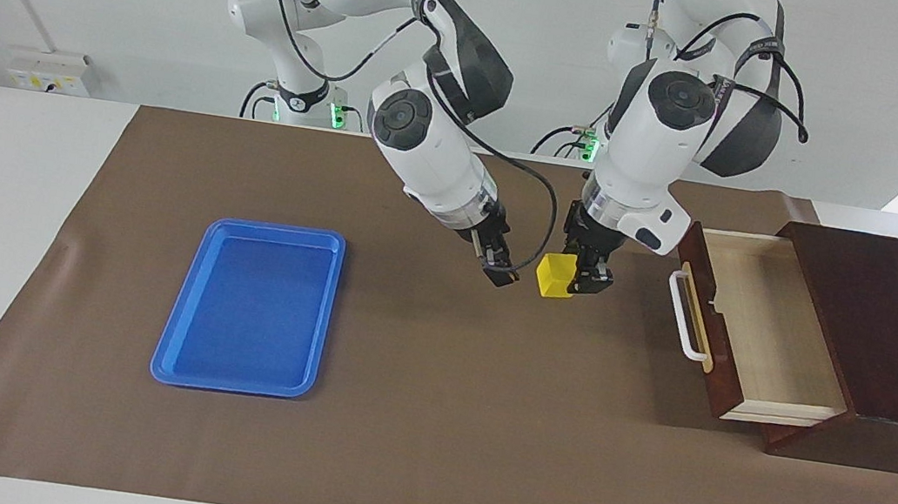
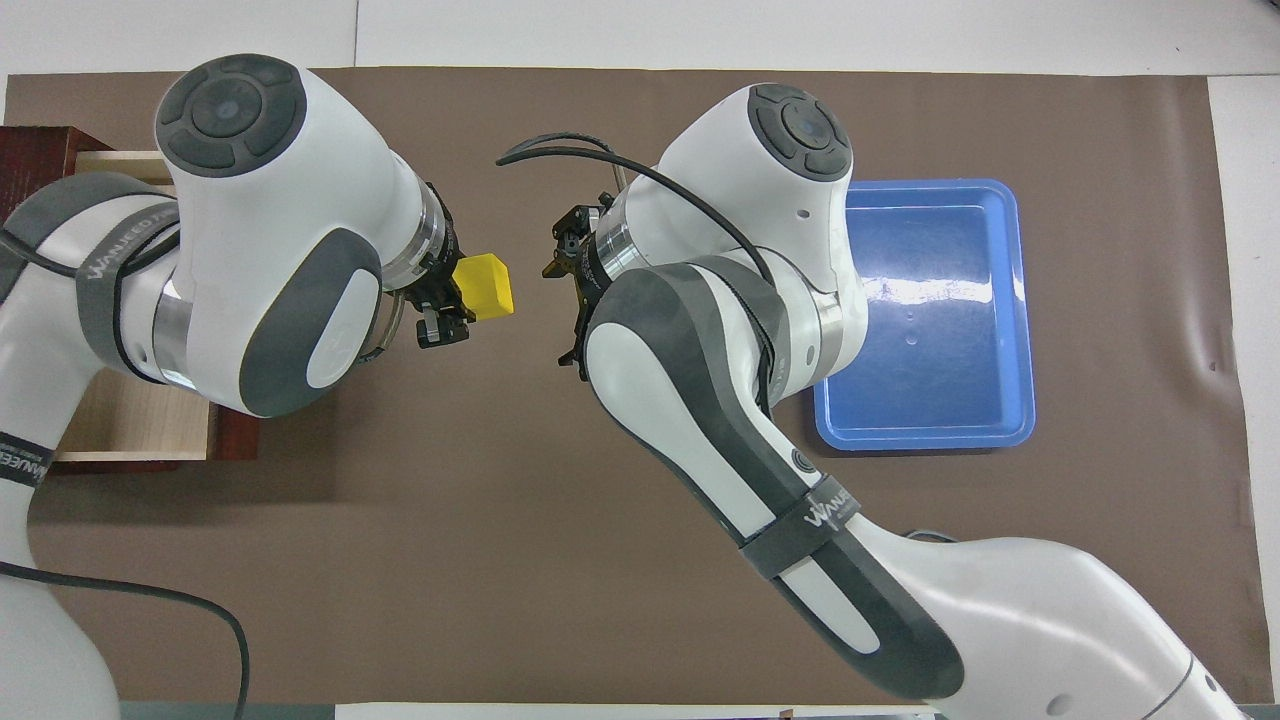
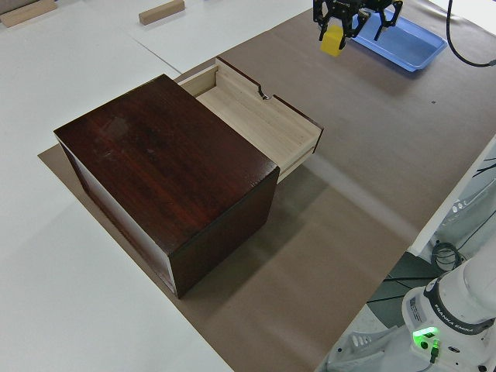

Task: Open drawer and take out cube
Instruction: 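Move the right gripper to the cube held by the left gripper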

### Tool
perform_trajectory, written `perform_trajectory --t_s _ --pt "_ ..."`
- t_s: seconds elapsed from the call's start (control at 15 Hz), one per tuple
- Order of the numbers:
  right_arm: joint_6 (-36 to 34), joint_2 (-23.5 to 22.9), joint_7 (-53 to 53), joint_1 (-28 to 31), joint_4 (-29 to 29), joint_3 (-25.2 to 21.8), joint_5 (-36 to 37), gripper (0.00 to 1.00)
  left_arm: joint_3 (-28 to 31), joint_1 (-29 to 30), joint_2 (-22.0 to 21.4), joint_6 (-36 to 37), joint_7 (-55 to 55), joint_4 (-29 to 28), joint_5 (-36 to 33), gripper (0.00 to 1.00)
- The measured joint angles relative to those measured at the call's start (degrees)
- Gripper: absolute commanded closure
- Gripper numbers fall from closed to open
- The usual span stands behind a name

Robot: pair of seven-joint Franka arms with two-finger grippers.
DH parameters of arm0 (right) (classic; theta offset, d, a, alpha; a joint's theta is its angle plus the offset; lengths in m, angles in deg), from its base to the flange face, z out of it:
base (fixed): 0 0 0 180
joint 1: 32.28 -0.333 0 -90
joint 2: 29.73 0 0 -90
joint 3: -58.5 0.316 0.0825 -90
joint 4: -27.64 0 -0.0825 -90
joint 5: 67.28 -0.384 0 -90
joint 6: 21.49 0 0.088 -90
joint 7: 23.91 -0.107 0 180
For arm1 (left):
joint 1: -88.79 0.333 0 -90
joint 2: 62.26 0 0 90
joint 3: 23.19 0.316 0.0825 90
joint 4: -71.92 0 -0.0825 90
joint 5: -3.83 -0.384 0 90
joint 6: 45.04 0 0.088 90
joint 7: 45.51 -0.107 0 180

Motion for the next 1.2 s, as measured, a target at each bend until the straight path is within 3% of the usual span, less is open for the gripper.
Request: perform_trajectory --t_s 0.33,1.2 --pt "0.0 -3.4 -2.3 -0.9 -5.3 0.0 1.2 0.08 -0.1 -0.1 0.1 -0.2 0.1 -0.3 0.0 1.00" --pt "0.1 -6.6 -4.6 -2.5 -9.9 0.0 1.8 0.10 -0.3 -0.1 0.1 -0.3 0.1 -0.3 0.0 1.00"
